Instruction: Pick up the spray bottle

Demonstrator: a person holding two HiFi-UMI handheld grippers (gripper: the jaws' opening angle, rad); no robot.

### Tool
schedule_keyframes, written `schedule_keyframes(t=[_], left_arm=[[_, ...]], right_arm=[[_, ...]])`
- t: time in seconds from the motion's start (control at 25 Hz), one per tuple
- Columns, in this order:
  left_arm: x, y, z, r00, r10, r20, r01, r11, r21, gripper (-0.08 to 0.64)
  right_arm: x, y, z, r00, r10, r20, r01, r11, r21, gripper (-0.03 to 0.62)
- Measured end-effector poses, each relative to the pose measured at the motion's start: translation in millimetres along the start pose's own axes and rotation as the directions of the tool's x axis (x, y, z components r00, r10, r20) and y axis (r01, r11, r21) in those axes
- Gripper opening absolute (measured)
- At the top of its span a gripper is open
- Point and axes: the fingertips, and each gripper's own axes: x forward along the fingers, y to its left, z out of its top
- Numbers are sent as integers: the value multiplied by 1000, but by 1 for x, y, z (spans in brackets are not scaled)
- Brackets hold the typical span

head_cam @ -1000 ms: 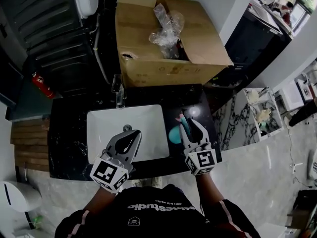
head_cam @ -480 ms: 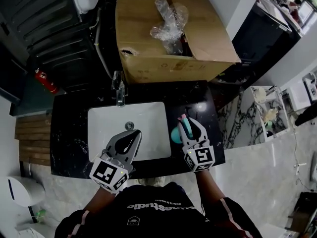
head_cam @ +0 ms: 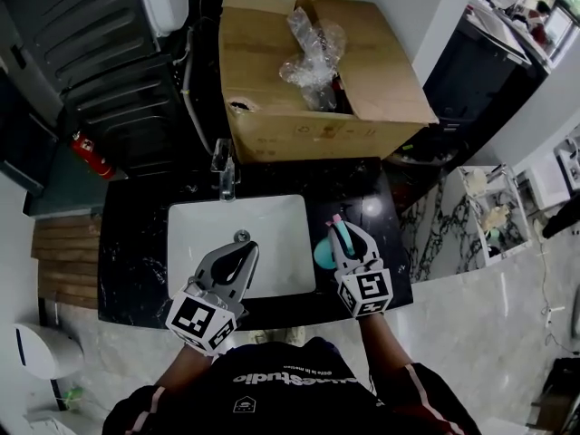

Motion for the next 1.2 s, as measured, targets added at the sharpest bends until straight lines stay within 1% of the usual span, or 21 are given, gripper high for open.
schedule_keyframes(t=[0.24, 0.44, 0.64, 0.8, 0.92, 1.12, 1.2], left_arm=[[-14, 2, 14, 999, 10, 36, -10, 1000, 11, 15], [-28, 3, 22, 999, 14, 51, -15, 999, 29, 15], [-41, 1, 30, 998, 22, 64, -24, 999, 39, 15], [-52, 2, 35, 997, 32, 73, -35, 998, 49, 15], [-60, 4, 38, 996, 42, 81, -47, 997, 55, 15], [-70, 7, 41, 994, 58, 89, -64, 996, 67, 15], [-73, 8, 41, 994, 64, 90, -70, 995, 65, 15]], right_arm=[[-6, 11, 29, 1000, 14, 23, -13, 1000, -28, 97], [-14, 31, 57, 999, 48, 19, -48, 999, -7, 97], [-23, 66, 93, 993, 109, 43, -108, 994, -23, 97], [-31, 108, 118, 981, 186, 54, -183, 982, -51, 97], [-36, 135, 127, 970, 237, 51, -235, 971, -51, 97], [-42, 172, 127, 953, 302, 39, -298, 951, -79, 97], [-43, 182, 125, 948, 315, 41, -312, 948, -63, 97]])
